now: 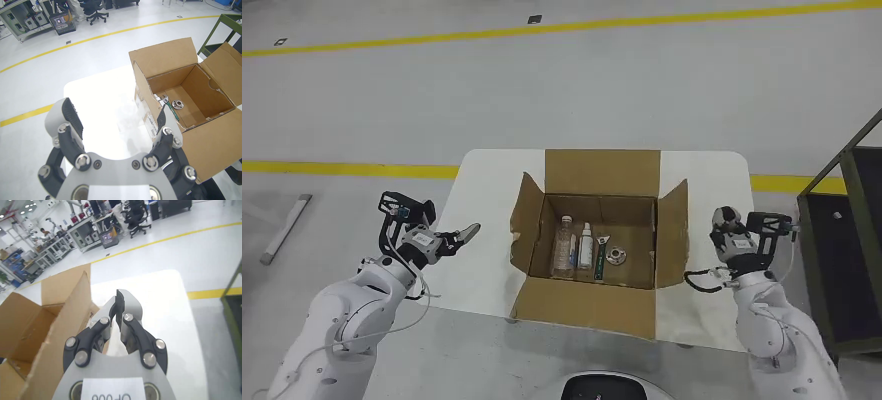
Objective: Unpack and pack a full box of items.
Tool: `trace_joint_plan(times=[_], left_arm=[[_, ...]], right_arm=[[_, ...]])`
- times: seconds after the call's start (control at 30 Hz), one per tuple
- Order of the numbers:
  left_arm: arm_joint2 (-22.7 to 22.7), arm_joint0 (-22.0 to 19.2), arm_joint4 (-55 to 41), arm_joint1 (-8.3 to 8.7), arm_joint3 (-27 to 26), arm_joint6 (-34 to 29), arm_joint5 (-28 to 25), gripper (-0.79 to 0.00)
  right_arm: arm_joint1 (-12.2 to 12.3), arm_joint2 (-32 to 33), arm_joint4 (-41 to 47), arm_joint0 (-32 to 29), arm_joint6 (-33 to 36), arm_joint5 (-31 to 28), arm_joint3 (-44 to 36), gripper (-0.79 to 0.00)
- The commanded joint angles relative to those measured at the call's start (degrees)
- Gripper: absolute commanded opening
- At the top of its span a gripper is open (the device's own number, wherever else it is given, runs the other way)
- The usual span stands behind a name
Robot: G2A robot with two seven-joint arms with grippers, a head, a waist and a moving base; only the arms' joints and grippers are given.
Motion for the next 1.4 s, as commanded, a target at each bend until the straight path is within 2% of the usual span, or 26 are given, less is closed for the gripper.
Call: trace_joint_plan(times=[0.0, 0.3, 0.5, 0.7, 0.73, 0.77, 0.8, 0.97, 1.17, 1.37], left_arm=[[0.0, 0.0, 0.0, 0.00, 0.0, 0.0, 0.0, 0.000], [0.0, 0.0, 0.0, 0.00, 0.0, 0.0, 0.0, 0.000], [0.0, 0.0, 0.0, 0.00, 0.0, 0.0, 0.0, 0.000], [0.5, 0.4, 1.0, -0.04, 0.1, 1.4, -1.0, 0.000], [0.8, 0.5, 1.5, -0.06, 0.4, 2.1, -1.7, -0.206], [1.1, 0.5, 1.9, -0.07, 0.6, 2.4, -2.1, -0.606], [1.5, 0.3, 2.5, -0.09, 0.8, 2.9, -2.7, -0.785], [4.9, -1.4, 6.1, -0.31, 3.7, 6.1, -6.8, -0.785], [9.7, -5.5, 12.9, -0.99, 10.0, 11.5, -6.3, -0.785], [9.9, -5.7, 13.2, -1.02, 10.2, 11.8, -6.2, -0.785]], right_arm=[[0.0, -2.5, -0.9, 1.5, 1.4, -2.1, 0.7, -0.785], [-0.3, -12.3, -3.7, 6.3, 7.9, -10.1, 3.7, -0.785], [-0.5, -15.7, -5.7, 8.6, 11.5, -10.8, 7.3, -0.785], [-0.4, -15.4, -4.0, 9.1, 12.4, -10.1, 7.7, -0.785], [-0.4, -15.0, -3.2, 9.1, 12.3, -9.8, 7.6, -0.785], [-0.4, -14.8, -2.7, 9.0, 12.3, -9.8, 7.5, -0.785], [-0.4, -14.5, -2.2, 9.0, 12.3, -9.7, 7.4, -0.785], [-0.2, -13.3, -0.7, 8.7, 12.9, -9.9, 6.5, -0.785], [0.0, -12.8, 0.3, 8.5, 13.3, -9.9, 6.7, -0.785], [0.2, -12.0, 1.1, 8.2, 13.4, -9.5, 6.1, -0.785]])
